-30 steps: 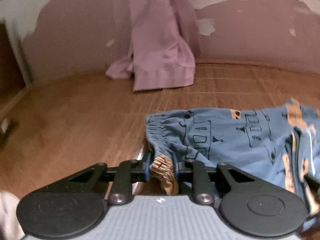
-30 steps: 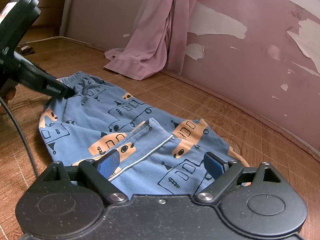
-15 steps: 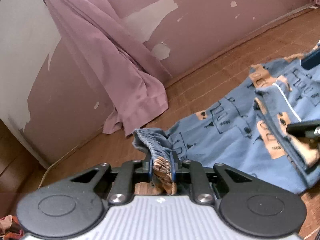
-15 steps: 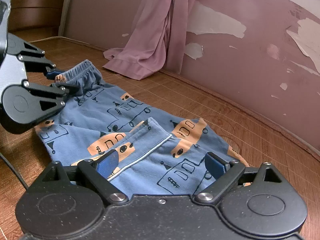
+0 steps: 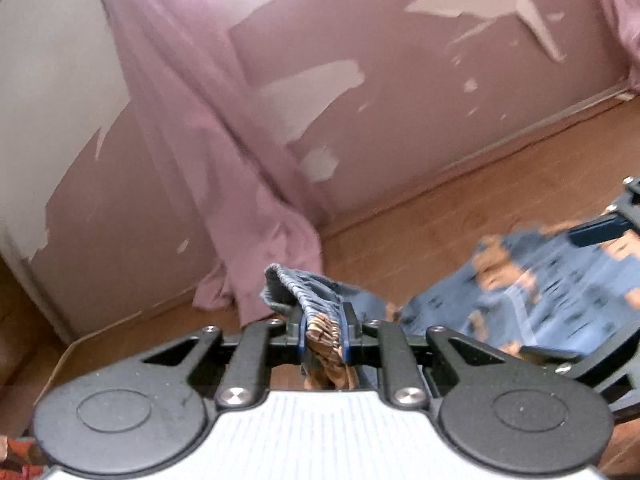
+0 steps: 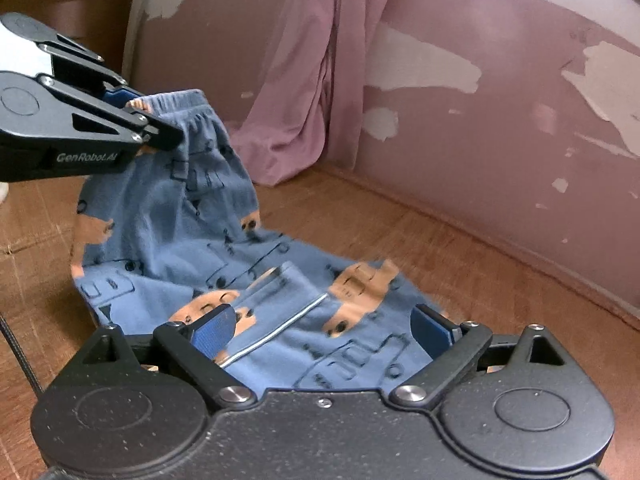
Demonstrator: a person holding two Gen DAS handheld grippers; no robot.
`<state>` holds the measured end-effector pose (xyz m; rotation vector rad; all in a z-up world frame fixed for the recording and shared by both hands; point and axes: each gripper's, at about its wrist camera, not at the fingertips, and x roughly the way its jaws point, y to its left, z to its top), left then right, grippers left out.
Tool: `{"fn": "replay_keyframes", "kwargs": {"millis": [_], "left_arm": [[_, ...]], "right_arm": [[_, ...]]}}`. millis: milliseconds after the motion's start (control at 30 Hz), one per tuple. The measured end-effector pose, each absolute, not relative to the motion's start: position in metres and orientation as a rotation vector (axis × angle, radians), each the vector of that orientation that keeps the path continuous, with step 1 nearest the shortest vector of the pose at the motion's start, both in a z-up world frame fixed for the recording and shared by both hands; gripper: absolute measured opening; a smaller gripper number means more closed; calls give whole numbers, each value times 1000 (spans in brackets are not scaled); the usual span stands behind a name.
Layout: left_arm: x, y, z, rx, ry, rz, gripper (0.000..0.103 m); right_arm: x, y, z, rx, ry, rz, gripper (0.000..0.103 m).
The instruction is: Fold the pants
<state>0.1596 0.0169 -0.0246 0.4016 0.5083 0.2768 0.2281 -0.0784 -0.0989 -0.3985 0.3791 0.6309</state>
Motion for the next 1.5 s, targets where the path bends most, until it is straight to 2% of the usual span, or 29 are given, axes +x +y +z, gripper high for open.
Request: {"fn": "replay_keyframes", "kwargs": {"millis": [267, 433, 567, 800, 1033, 1100, 1133, 1167, 1200, 1367, 1500], "left_arm": [[165, -47, 3, 486, 435, 137, 17], [175, -103, 4, 580, 426, 33, 17], [183, -148, -10, 645, 436, -73, 17], [198, -212, -44, 732, 495, -167, 18], [210, -238, -74, 714, 600, -255, 21], [212, -241, -80, 685, 645, -290, 27], [212, -239, -81, 661, 667, -307, 45], [212, -238, -82, 637, 674, -308, 68], [210, -236, -81, 624, 663, -307, 75], [181, -218, -64, 597, 494, -328, 93], [165, -181, -49, 498, 435, -258, 99]], "right_arm": [[218, -162, -67, -467, 367, 612, 95], [218, -221, -61, -387, 387, 518, 98], [228, -261, -65, -273, 408, 438, 99], [250, -296, -69, -278, 424, 335, 99], [262, -327, -73, -231, 450, 279, 99], [264, -332, -73, -227, 447, 274, 99], [265, -333, -74, -224, 448, 273, 99], [266, -333, -74, -222, 449, 273, 99], [267, -334, -74, -219, 451, 274, 99], [264, -328, -76, -228, 449, 285, 99], [253, -321, -73, -195, 426, 357, 99]]}}
